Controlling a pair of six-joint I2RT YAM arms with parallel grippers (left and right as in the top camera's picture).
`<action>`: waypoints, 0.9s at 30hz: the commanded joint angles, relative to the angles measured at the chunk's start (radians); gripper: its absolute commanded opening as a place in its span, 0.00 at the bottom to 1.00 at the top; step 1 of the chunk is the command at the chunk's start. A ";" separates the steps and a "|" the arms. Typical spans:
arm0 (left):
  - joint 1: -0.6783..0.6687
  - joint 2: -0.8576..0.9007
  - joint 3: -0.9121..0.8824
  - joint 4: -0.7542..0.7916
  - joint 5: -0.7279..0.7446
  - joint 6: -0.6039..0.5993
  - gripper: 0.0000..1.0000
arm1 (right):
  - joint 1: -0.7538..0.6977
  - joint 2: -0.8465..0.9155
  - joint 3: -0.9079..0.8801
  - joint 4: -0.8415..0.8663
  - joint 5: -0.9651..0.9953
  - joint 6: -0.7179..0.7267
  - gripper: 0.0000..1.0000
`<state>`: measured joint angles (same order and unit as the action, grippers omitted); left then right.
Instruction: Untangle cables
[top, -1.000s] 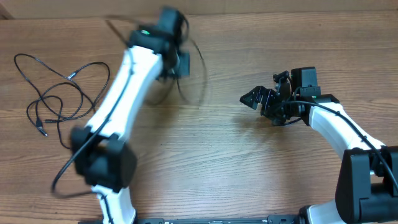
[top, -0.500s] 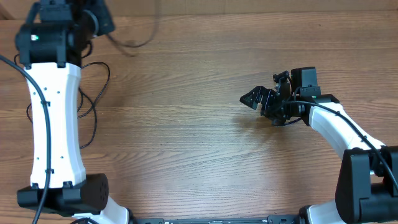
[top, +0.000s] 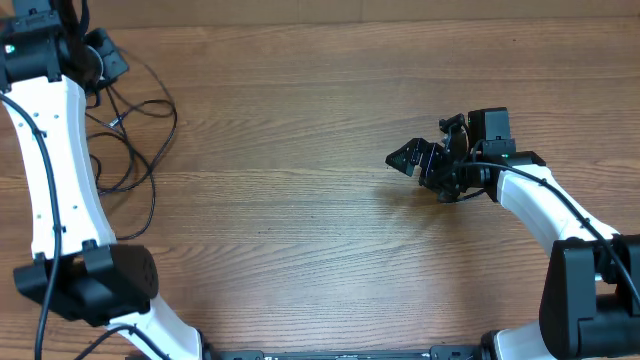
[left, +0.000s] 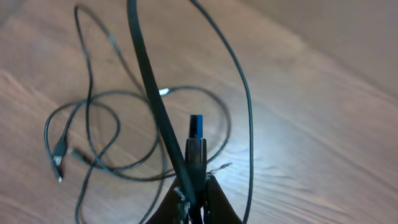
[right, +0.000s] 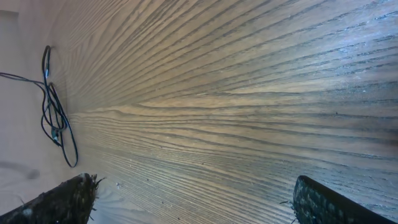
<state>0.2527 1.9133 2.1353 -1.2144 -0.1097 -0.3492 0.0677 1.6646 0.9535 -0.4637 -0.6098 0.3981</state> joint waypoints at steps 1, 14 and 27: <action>0.025 0.034 -0.008 -0.006 -0.010 -0.026 0.04 | 0.005 -0.019 -0.006 0.006 0.006 -0.007 1.00; 0.125 0.042 -0.008 0.011 -0.013 -0.051 0.15 | 0.005 -0.019 -0.006 0.010 0.007 -0.006 1.00; 0.134 0.042 -0.008 -0.002 0.006 -0.051 0.99 | 0.005 -0.019 -0.006 0.010 0.007 -0.006 1.00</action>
<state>0.3878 1.9568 2.1284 -1.2125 -0.1074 -0.3927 0.0681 1.6646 0.9535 -0.4625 -0.6094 0.3985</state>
